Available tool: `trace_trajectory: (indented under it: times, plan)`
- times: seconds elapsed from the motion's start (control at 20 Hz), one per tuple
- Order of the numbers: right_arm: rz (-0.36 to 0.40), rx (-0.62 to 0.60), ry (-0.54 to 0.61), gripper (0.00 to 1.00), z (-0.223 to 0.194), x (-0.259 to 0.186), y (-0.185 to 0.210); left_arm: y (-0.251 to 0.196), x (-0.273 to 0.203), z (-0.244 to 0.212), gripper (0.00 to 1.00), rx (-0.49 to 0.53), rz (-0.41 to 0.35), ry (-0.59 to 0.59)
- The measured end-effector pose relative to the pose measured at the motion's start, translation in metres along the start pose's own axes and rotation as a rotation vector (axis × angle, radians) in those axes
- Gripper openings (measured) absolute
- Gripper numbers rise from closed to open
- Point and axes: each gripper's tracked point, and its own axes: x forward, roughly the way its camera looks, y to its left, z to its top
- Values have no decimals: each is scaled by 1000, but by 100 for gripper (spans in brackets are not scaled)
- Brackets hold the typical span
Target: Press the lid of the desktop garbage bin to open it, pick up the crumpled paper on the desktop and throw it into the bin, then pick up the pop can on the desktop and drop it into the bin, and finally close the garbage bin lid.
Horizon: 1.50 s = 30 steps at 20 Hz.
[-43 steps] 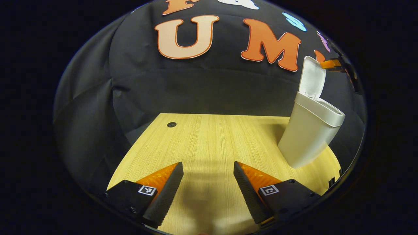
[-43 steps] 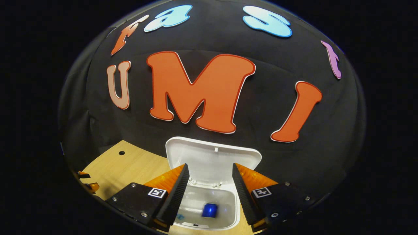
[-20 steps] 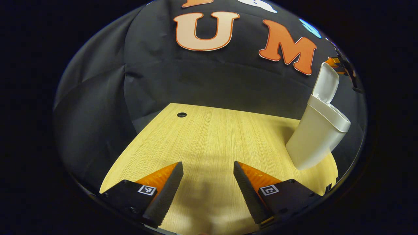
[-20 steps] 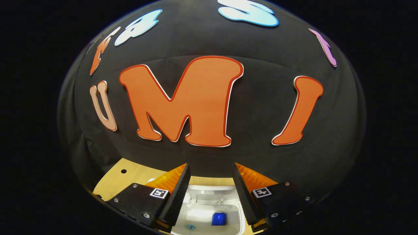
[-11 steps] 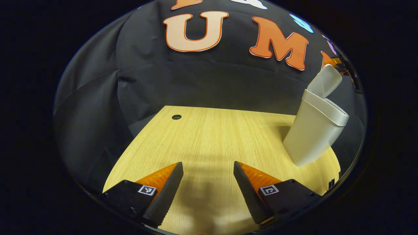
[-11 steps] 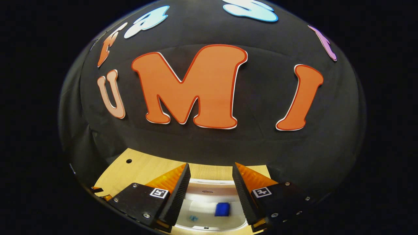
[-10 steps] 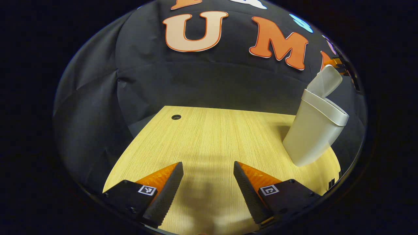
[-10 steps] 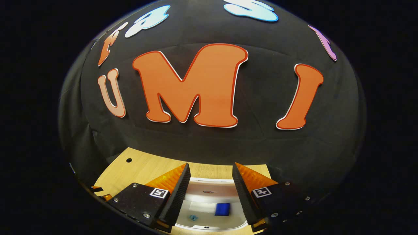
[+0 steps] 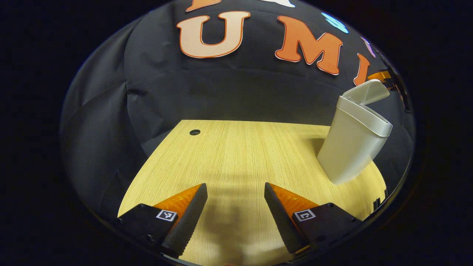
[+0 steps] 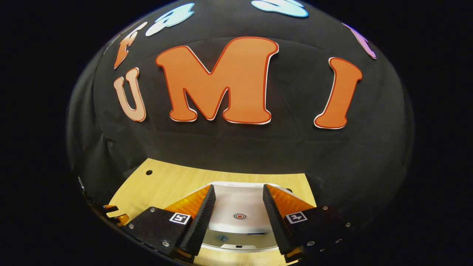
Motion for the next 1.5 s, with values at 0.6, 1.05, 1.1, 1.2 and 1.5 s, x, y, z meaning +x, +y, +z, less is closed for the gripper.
trace_trajectory:
  times: [0.6,1.05,1.1,1.2,1.5]
  plan:
    - [-1,30,104,78,-66,-2,4,-1,1,-8,99,25,-20,31]
    - [-9,9,127,79,-95,-10,7,-2,-2,-12,99,51,-51,63]
    - [-12,11,114,78,-94,-12,7,-3,-3,-12,99,53,-54,70]
    - [-15,-3,106,79,-99,-13,9,-3,-3,-14,99,57,-63,78]
    - [-7,5,59,76,-104,-19,13,-6,-5,-14,99,74,-89,90]
